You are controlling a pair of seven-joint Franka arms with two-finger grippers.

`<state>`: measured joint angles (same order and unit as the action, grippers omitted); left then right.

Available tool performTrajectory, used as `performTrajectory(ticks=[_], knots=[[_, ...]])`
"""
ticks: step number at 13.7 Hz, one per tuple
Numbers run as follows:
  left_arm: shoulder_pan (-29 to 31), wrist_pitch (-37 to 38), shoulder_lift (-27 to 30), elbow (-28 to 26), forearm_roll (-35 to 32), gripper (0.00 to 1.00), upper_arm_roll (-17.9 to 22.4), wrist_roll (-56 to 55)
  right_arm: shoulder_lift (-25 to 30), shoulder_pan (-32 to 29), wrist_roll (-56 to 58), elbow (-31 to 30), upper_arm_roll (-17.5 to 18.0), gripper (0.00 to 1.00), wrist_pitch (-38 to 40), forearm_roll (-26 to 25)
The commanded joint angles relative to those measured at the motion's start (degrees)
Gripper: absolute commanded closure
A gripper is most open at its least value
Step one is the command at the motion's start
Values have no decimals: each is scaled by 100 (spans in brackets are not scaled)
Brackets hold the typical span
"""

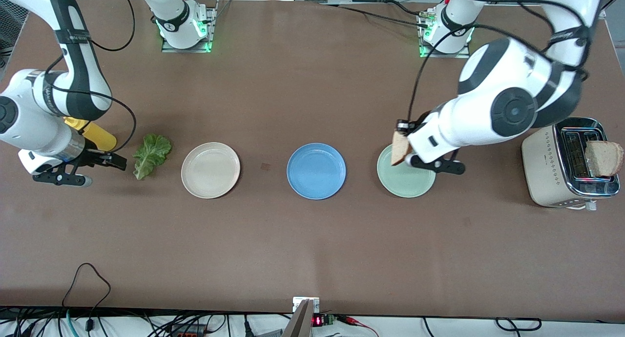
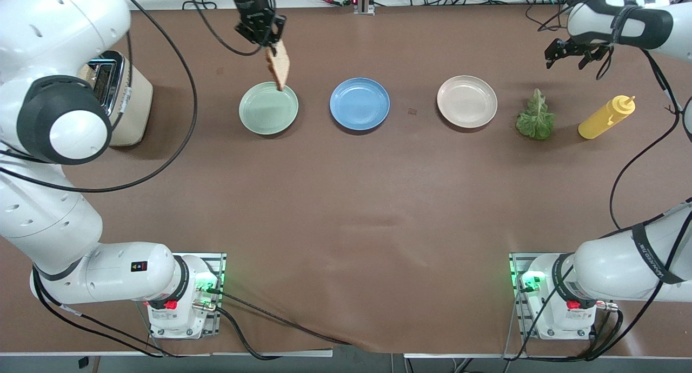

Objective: Make sandwich in blue plate with both arms
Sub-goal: 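Lower the toast onto the blue plate while the right gripper grasps lettuce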

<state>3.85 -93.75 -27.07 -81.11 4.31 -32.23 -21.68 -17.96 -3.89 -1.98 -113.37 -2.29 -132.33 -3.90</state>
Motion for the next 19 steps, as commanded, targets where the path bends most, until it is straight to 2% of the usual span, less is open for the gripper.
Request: performTrajectory(ticks=[1, 7, 13, 18, 19], knots=[[-366, -721, -428, 60, 131, 99, -11, -590, -224, -112, -345, -290, 62, 0, -599, -32], [-1166, -2356, -1246, 78, 158, 99, -11, -1496, -734, 20, -346, -300, 62, 0, -987, -50], [-1694, -3306, -1783, 69, 429, 99, -2, -1725, -981, 90, -346, -361, 62, 0, -1277, -76], [-1756, -3484, -1933, 95, 412, 99, 33, -1656, -1034, 90, -267, -695, 62, 0, -1752, -85], [-1748, -3484, -1959, 104, 395, 99, 42, -1647, -1025, 90, -250, -695, 62, 5, -1752, -85]])
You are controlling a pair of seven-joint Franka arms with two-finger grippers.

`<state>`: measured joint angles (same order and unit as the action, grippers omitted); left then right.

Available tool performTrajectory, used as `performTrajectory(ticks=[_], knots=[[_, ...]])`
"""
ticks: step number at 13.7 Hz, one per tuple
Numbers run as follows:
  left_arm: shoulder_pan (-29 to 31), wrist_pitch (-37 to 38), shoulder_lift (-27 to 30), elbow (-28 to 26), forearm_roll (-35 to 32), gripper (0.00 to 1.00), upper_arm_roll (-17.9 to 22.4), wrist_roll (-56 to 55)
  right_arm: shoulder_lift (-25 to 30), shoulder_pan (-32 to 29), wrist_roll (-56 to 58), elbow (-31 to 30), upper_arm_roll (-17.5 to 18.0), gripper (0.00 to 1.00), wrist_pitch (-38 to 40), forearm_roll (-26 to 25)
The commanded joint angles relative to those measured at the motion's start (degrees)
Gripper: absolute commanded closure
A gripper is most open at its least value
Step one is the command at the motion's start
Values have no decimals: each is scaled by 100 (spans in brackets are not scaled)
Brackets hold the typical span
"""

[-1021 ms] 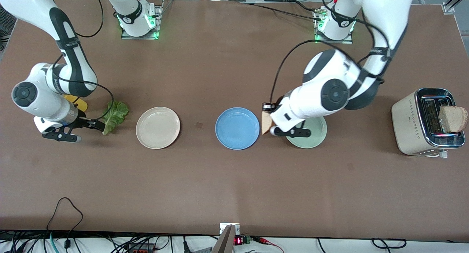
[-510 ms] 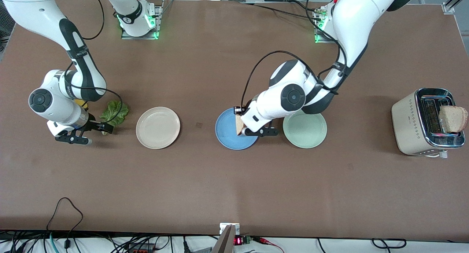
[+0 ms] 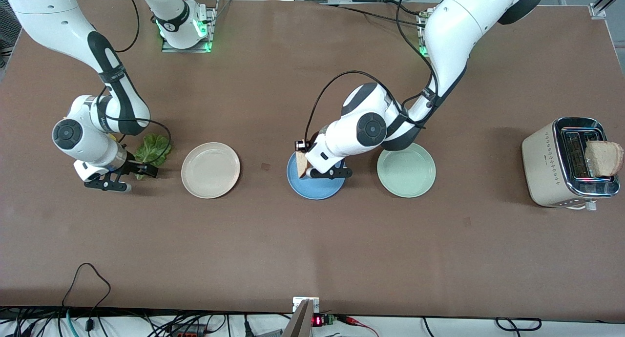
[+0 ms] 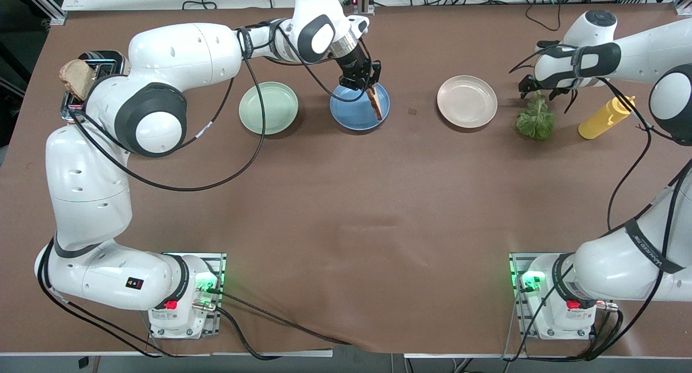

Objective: Make sandwich in blue plate with both arms
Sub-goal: 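Lower the toast onto the blue plate while the right gripper grasps lettuce, then release the toast with the left gripper while the right gripper carries lettuce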

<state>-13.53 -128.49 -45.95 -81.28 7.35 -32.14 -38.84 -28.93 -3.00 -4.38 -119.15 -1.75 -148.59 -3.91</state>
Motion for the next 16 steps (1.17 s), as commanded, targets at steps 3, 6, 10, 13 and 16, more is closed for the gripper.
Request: performTrajectory(ticks=[3, 6, 10, 13, 16], knots=[[-18, -35, -168, 139, 65, 99, 32, 78, 72, -25, -10, -117, 8, 55, -109, -75], [-18, -307, -212, 139, 65, 99, 32, 78, 72, -34, -1, -117, 8, 87, -83, -84], [25, -326, -257, 139, 56, 98, 58, 96, 72, -25, 7, -108, 8, 100, -65, -84], [26, -308, -318, 113, 56, 87, 137, 87, 90, -25, 42, -47, 8, 100, -65, -75], [78, -290, -388, 86, 65, 42, 242, 69, 125, -25, 25, 242, 8, 100, 397, -75]])
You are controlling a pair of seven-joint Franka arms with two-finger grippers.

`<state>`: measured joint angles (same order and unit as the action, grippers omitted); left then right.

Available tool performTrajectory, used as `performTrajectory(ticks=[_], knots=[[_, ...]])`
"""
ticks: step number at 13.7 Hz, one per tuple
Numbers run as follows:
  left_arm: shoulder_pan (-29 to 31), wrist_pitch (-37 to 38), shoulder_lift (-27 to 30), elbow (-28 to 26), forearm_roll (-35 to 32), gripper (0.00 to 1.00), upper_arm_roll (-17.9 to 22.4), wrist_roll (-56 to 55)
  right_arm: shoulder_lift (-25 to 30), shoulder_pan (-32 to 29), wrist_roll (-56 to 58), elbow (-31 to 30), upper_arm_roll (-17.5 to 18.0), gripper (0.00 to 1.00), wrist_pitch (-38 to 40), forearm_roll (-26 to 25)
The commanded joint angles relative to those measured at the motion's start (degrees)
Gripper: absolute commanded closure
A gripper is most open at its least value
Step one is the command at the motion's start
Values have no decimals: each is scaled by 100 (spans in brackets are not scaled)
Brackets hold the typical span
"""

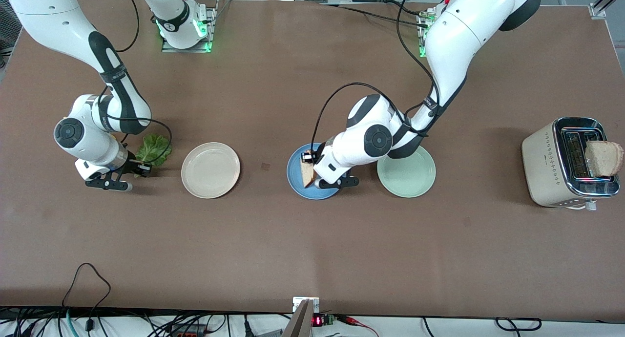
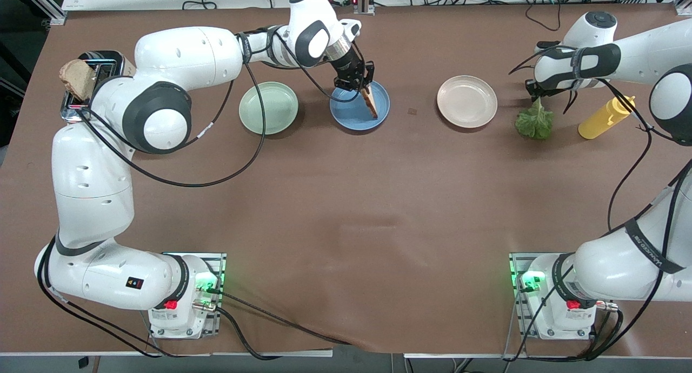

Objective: Make sandwich in blue plate with both arms
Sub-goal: 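Release the toast with the left gripper while the right gripper carries lettuce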

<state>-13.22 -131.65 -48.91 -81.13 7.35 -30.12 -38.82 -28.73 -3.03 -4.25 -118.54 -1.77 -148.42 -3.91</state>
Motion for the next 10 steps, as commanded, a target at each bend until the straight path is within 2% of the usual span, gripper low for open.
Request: performTrajectory(ticks=[1, 2, 7, 10], knots=[[48, 34, -101, 53, 56, 19, 137, 85, 130, -22, 21, 321, 10, 100, 662, -75], [57, 43, -101, 1, 48, 0, 190, 102, 226, -31, 21, 418, 10, 100, 935, -83], [258, 140, -5, -210, 4, 0, 454, 629, 579, 4, -355, 822, 62, 100, 2323, 48], [373, 665, 406, -202, -5, 0, 515, 595, 693, 170, -1154, 1200, 185, 100, 3116, 170]])
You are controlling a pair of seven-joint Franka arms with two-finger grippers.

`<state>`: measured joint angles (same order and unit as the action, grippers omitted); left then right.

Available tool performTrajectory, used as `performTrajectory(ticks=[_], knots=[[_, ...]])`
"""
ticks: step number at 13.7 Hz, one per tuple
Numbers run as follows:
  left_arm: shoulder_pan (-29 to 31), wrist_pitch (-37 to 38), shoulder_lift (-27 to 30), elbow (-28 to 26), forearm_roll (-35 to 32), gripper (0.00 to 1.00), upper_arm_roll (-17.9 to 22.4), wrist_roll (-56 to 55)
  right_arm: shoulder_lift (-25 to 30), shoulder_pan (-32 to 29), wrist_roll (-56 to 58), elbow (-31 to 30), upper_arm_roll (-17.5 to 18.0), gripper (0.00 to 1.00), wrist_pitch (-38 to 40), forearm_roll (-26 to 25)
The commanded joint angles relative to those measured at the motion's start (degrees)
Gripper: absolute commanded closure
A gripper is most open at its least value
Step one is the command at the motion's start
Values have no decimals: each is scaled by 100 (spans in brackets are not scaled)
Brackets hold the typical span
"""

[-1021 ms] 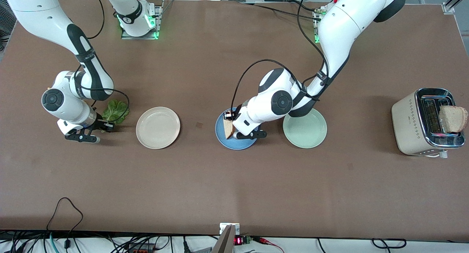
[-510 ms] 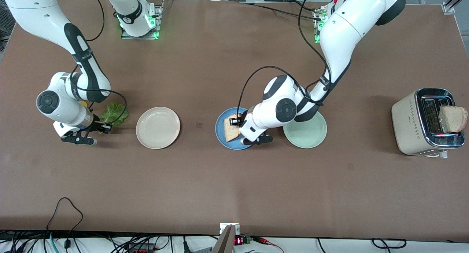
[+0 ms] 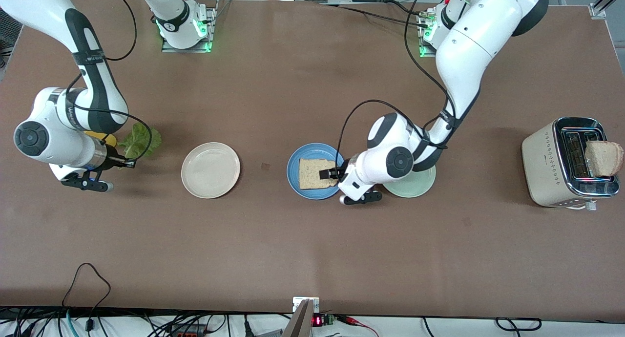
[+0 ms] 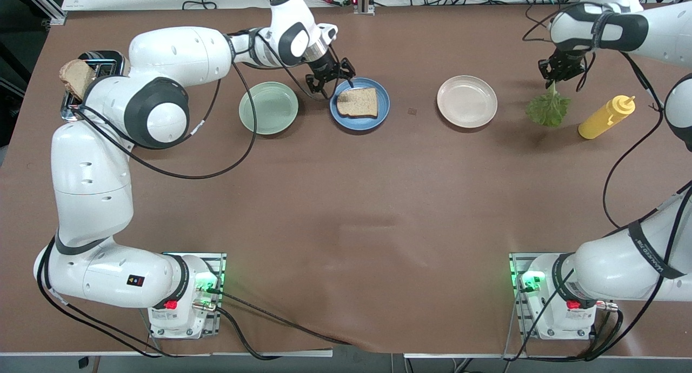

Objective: Make sandwich in blue plate with both arms
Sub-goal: 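Release the toast with the left gripper while the right gripper carries lettuce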

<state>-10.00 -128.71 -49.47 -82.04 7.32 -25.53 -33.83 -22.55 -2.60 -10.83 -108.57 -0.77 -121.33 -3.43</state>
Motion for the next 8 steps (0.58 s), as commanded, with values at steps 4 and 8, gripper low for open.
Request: performTrajectory(ticks=[4, 8], knots=[[191, 1346, 1447, -67, -703, 0, 470, 166, 31, 785, -2348, 766, 192, 100, 1049, 798], [665, 1717, 1966, -23, -1635, 0, 497, 657, -223, 1454, -4266, 1144, 183, 100, 1007, 1966]])
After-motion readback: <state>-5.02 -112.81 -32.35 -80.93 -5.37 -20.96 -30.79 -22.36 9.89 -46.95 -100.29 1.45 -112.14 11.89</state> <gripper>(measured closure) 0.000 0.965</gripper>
